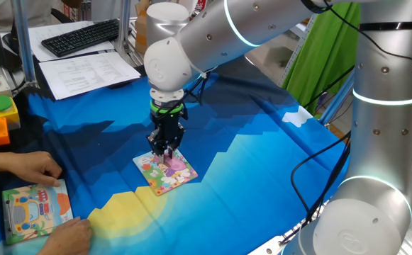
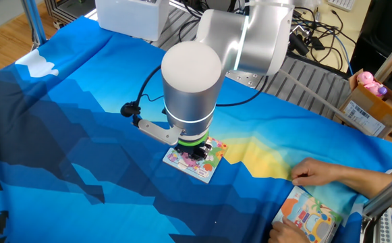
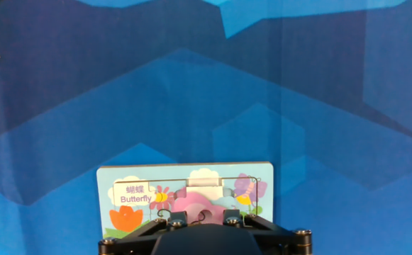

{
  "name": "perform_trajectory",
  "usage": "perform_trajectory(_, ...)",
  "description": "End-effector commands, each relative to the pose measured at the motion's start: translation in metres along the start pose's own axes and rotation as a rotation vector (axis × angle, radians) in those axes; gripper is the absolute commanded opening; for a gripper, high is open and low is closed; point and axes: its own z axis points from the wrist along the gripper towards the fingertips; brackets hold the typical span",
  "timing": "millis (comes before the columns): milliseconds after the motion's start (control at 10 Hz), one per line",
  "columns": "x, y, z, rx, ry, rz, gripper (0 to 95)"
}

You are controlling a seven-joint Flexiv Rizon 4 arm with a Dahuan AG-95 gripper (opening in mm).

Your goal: Assemble one piece of a puzzle

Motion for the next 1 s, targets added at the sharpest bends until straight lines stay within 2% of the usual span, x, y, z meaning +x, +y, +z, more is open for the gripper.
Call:
perform_trajectory(100,-0.0005,0.0011,0.0017,-0.004,-0.005,0.019,0.0)
perform_trajectory(700,-0.0009,0.0007,0.0013,-0.002,-0.013,0.000,0.0)
perform_trajectory(800,-0.0009,-0.0019,0.0015,0.006,-0.014,-0.001,0.0)
perform_trajectory(1000,-0.0009,-0.0042,0.0015,0.000,-0.014,-0.001,0.0)
